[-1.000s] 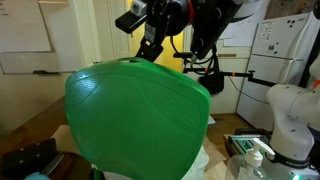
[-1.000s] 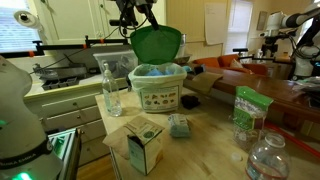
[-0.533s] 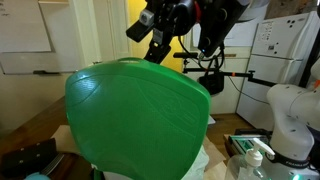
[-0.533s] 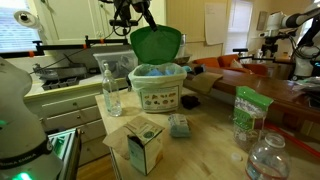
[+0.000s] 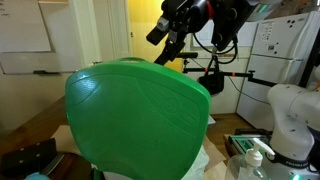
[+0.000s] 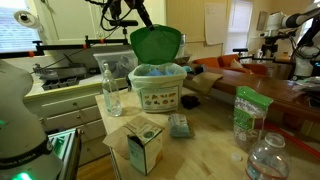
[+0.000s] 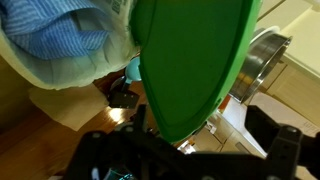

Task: Open the trash can

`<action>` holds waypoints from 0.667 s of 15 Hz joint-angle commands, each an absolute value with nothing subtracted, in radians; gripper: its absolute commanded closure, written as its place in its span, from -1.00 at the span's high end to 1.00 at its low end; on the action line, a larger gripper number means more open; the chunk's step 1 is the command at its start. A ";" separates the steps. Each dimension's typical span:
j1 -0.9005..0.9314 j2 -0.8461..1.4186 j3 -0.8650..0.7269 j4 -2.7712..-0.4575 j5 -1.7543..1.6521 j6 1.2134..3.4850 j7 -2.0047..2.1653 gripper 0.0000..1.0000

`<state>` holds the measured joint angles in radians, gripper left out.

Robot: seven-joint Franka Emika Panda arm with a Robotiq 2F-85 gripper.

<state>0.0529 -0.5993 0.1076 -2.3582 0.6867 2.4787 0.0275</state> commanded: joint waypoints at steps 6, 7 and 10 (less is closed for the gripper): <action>0.046 -0.726 0.043 -2.443 0.463 2.301 0.139 1.00; 0.051 -0.733 0.030 -2.444 0.451 2.263 0.131 1.00; 0.042 -0.744 0.019 -2.448 0.408 2.172 0.126 1.00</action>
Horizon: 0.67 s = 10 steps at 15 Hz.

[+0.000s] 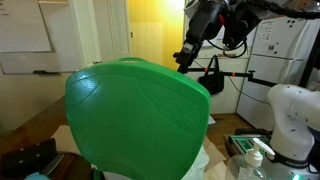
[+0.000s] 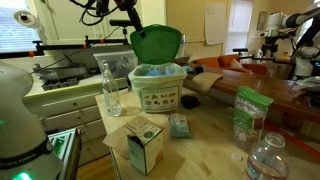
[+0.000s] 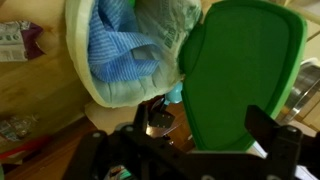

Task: Open the trash can

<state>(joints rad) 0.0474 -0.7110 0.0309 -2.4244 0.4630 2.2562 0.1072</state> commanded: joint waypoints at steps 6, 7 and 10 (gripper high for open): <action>0.021 -0.750 0.023 -2.489 0.327 2.099 0.108 1.00; 0.019 -0.748 0.024 -2.508 0.327 2.116 0.113 1.00; 0.031 -0.728 0.015 -2.486 0.344 2.113 0.110 1.00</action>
